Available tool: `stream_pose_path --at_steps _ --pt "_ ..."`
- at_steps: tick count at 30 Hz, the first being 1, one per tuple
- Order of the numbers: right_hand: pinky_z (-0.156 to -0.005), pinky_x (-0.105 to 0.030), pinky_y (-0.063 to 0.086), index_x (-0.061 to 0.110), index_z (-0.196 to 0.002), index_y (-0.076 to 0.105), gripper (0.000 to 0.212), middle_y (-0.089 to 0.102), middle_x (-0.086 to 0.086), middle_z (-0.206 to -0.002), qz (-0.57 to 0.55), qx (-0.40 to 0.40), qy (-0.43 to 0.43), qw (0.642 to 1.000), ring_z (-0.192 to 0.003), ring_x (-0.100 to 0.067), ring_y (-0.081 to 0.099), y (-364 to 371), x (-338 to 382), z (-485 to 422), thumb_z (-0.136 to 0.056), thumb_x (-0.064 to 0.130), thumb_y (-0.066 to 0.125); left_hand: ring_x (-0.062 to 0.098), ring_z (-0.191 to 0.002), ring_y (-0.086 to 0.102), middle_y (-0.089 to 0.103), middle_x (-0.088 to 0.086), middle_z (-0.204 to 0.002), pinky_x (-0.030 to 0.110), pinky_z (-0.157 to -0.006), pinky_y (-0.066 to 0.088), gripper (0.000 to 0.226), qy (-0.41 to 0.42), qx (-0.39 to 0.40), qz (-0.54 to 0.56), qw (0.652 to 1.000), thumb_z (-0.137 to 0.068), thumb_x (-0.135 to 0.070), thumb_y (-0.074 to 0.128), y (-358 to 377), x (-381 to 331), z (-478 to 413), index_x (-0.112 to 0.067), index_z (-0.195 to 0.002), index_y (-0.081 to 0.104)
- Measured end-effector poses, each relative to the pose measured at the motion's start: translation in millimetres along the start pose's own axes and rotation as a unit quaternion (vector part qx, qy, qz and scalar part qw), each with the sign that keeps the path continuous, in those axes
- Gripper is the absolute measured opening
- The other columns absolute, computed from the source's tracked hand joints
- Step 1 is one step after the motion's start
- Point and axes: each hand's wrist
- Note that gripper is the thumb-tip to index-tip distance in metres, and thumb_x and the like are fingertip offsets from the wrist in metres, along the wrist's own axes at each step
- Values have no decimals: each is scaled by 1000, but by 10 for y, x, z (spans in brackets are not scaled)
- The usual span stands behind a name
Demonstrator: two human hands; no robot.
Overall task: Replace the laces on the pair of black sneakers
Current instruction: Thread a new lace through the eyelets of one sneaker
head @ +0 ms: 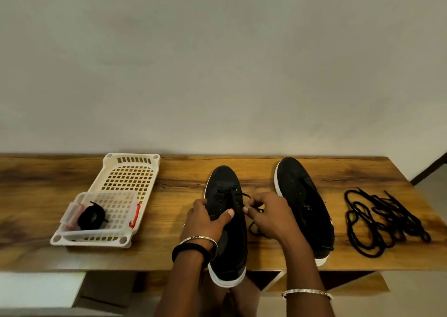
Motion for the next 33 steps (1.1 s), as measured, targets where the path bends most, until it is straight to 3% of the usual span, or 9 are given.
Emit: stream_pose_path --at_steps 3,5,8,12,15,18,23,28,33 --pt "-79 -32 53 21 -82 74 13 72 7 -85 -185 -22 18 982 -88 -11 66 -26 36 27 -94 22 70 21 -113 61 56 5 -134 41 -94 53 71 12 -28 -4 1000 -80 -50 74 78 48 57 -21 -136 43" --pt "-76 -24 48 15 -87 77 12 76 8 -93 -347 -20 45 936 -91 -5 67 -42 84 75 -94 16 67 22 -116 59 56 5 -133 41 -95 51 66 23 -59 -22 998 -83 -49 72 111 74 56 -20 -136 46" --pt "-90 -35 44 15 -69 71 28 77 3 -106 -512 -38 80 855 -108 -11 64 -68 111 67 -92 12 55 22 -114 58 57 5 -128 42 -94 51 66 30 -69 -42 996 -78 -55 74 109 76 -43 -21 -131 52" --pt "-68 -33 41 16 -62 56 34 75 -14 -86 -633 -38 121 764 -84 -24 70 -80 111 -7 -94 13 46 23 -113 57 55 1 -120 45 -91 53 62 30 -63 -73 995 -73 -61 74 121 30 -166 -28 -122 59" --pt "-63 -32 39 16 -73 60 21 61 -2 -64 -546 -106 159 816 -63 -17 57 -12 66 -83 -93 20 57 23 -114 56 54 -1 -120 42 -91 53 59 33 -79 -93 992 -74 -60 74 146 19 -211 -31 -122 58" --pt "-65 -31 43 19 -87 60 12 60 3 -73 -393 -158 161 892 -69 -14 53 54 -34 -127 -85 21 71 21 -114 55 56 -4 -119 35 -91 49 54 45 -97 -89 990 -77 -48 77 171 -16 -232 -32 -125 56" --pt "-60 -18 45 27 -87 73 3 61 9 -68 -158 -94 67 981 -67 -6 59 180 -63 -134 -86 27 76 22 -108 55 55 -6 -110 47 -88 51 48 91 -120 -48 988 -79 -30 76 243 -100 -185 -36 -122 56" --pt "-62 -18 44 25 -82 73 9 66 10 -73 -89 -68 43 993 -76 -6 63 211 -97 -169 -91 26 73 20 -114 52 49 -7 -118 46 -90 52 53 174 -107 -68 977 -82 -13 70 263 -123 -193 -49 -119 57" --pt "-63 -27 41 3 -84 73 19 64 -7 -73 -262 -32 127 956 -70 -14 56 180 7 -127 -91 20 66 16 -105 57 51 -11 -108 37 -84 55 28 168 -130 -78 974 -86 -19 70 277 -146 -213 -46 -93 71"
Point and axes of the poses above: each hand's wrist, its own z-axis away from the middle knuckle, its own y-axis out of the palm, x = y × z
